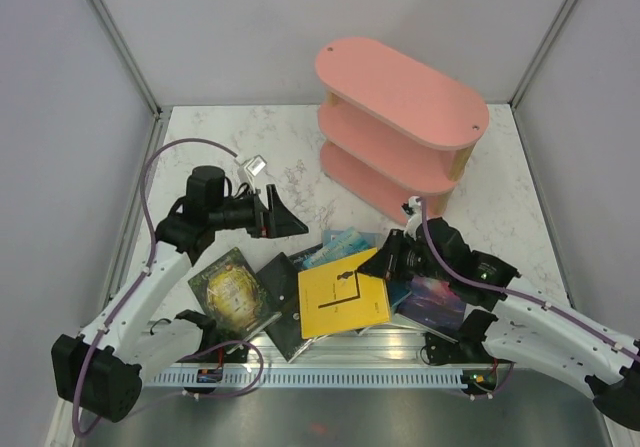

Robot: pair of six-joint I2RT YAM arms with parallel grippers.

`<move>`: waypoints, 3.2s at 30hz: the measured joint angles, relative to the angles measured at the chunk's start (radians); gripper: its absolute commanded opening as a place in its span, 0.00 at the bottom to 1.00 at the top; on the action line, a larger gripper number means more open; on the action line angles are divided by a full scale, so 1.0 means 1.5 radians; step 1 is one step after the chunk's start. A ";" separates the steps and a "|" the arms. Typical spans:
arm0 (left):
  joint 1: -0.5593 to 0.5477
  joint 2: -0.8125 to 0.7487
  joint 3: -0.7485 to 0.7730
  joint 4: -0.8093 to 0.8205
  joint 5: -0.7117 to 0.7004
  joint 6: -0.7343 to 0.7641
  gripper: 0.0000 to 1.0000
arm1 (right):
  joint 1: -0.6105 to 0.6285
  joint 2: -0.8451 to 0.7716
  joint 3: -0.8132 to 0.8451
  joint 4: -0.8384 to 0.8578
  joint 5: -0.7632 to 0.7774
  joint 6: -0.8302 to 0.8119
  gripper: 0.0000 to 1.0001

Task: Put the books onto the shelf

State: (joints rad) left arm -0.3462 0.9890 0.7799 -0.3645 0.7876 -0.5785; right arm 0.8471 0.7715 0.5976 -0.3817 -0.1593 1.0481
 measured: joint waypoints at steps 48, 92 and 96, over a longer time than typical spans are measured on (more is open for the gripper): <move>-0.143 0.012 0.010 0.036 0.208 0.070 0.02 | -0.131 0.194 0.391 -0.125 -0.267 -0.202 0.22; -0.135 0.124 0.180 -0.121 0.287 0.196 0.02 | -0.149 0.232 0.455 -0.145 -0.326 -0.274 0.00; -0.132 0.117 0.179 -0.116 0.325 0.209 0.02 | -0.148 0.241 0.470 -0.149 -0.337 -0.281 0.07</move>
State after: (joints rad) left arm -0.5446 1.1641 1.0477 -0.5388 1.2747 -0.2649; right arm 0.6250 1.1324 1.3022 -0.6056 -0.6651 0.6270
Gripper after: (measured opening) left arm 0.175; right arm 0.229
